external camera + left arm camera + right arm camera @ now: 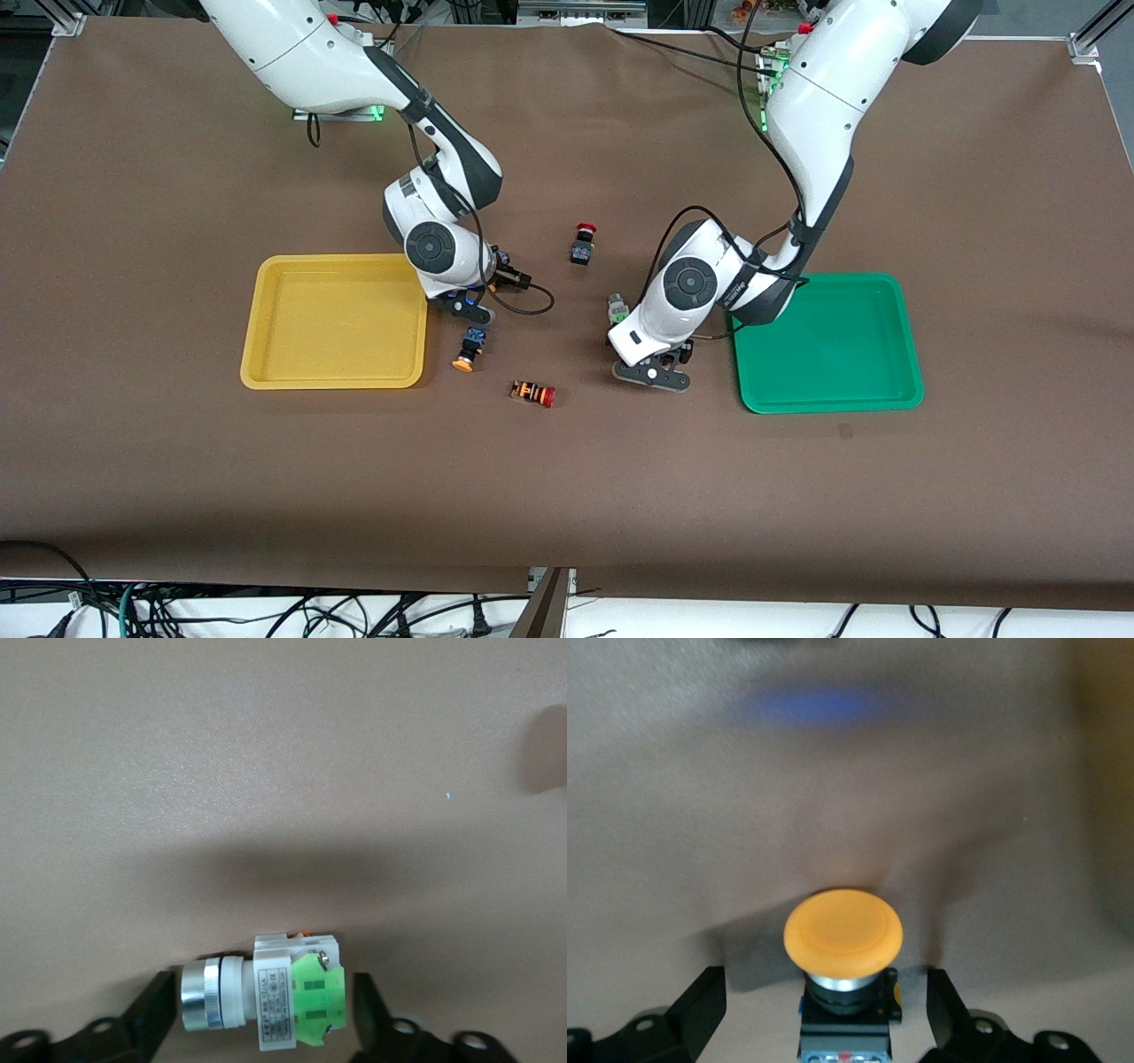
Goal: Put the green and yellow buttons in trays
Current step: 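Place the yellow button in the yellow tray while the left gripper places the switch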
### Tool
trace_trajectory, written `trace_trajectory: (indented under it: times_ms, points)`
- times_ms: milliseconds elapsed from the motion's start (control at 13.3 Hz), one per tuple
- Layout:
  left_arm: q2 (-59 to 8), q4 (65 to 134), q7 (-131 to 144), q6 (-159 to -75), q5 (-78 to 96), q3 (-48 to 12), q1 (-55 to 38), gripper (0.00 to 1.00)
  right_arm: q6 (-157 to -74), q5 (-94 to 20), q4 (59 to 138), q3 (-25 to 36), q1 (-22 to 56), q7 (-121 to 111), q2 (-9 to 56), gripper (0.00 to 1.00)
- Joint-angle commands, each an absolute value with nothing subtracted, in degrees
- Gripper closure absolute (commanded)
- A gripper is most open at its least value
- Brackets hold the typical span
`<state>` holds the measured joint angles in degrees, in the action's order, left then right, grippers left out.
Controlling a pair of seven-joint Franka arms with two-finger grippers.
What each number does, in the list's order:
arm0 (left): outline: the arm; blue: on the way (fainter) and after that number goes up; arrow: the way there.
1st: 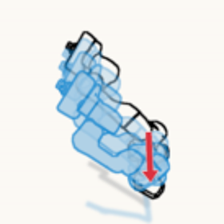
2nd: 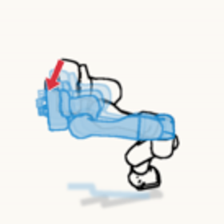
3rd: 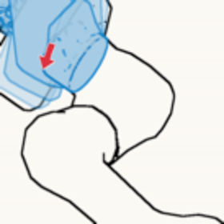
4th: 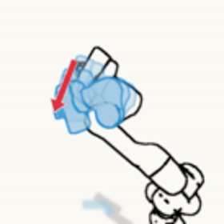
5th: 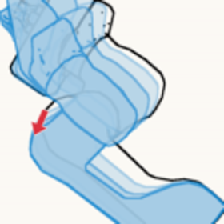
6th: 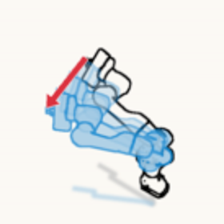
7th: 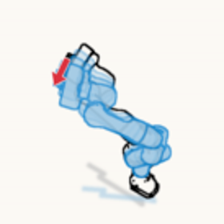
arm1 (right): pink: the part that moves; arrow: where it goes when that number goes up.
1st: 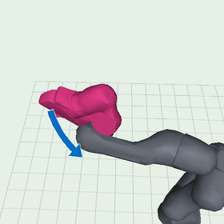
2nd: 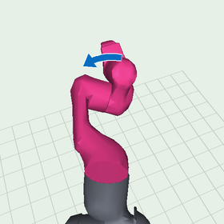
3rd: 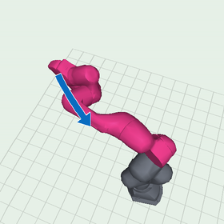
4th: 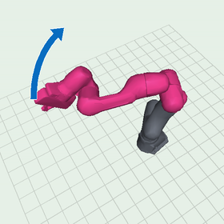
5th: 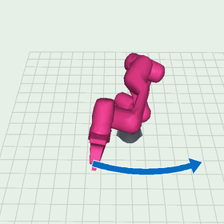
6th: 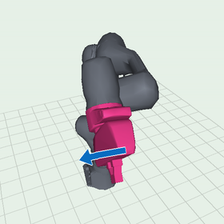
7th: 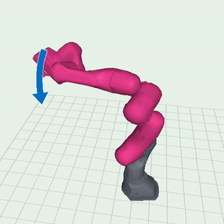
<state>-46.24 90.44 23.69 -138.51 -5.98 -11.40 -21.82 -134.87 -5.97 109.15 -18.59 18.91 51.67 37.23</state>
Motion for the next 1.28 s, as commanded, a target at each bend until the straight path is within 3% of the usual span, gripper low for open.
trace_trajectory:
  times_ms: [0, 75, 151, 226, 452, 602, 753, 828, 903, 978, 1129, 1204]
  points:
    - [-44.48, 91.14, 25.14, -138.35, -7.47, -10.99, -21.89, 0.81, -135.53, -5.36, 112.14, -19.16, 18.72, 52.65, 35.42, 0.23]
    - [-42.3, 90.97, 24.96, -135.29, -7.47, -11.07, -21.36, 0.82, -135.35, -5.1, 112.15, -19.25, 18.72, 52.56, 35.33, 0.62]
    - [-39.93, 90.44, 24.53, -129.78, -7.47, -10.81, -20.92, 0.81, -135.26, -5.1, 112.06, -19.25, 18.72, 52.56, 35.33, 0.95]
    - [-37.21, 90.35, 23.74, -124.85, -7.56, -10.72, -19.79, 0.81, -135.18, -5.1, 111.89, -19.25, 18.63, 52.47, 34.9, 1.0]
    - [-33.23, 90.53, 12.09, -113.76, -7.56, -10.64, -13.21, 0.81, -126.78, -4.75, 109.52, -18.72, 15.14, 44.61, 30.86, 1.0]
    - [-33.74, 91.23, 1.72, -113.29, -7.56, -10.9, -6.54, 0.77, -120.08, -4.66, 108.02, -12.7, 13.01, 32.15, 29.19, 1.0]
    - [-35.15, 92.28, -1.31, -113.82, -7.56, -10.81, -4.58, 0.7, -118.57, -4.66, 108.02, -4.87, 12.92, 19.05, 28.92, 1.0]
    - [-35.68, 92.63, -1.32, -113.91, -7.56, -10.81, -3.96, 0.56, -118.56, -4.66, 108.28, -2.05, 12.92, 14.11, 29.18, 1.0]
    - [-36.38, 92.64, -1.41, -113.99, -7.56, -10.72, -3.52, 0.5, -118.74, -4.66, 108.54, 0.5, 12.83, 10.06, 29.7, 1.0]
    - [-36.47, 92.55, -1.41, -113.99, -7.56, -10.81, -2.3, 0.01, -118.91, -4.66, 108.63, 2.7, 12.83, 6.19, 30.23, 1.0]
    - [-35.6, 92.2, -1.06, -113.21, -7.03, -11.34, -2.63, 0.0, -119.18, -4.75, 108.63, 6.05, 12.66, 0.12, 31.11, 1.0]
    - [-34.73, 92.02, -0.71, -112.77, -6.94, -11.95, -2.9, 0.0, -119.27, -4.83, 108.55, 7.46, 12.57, -1.57, 31.64, 0.83]
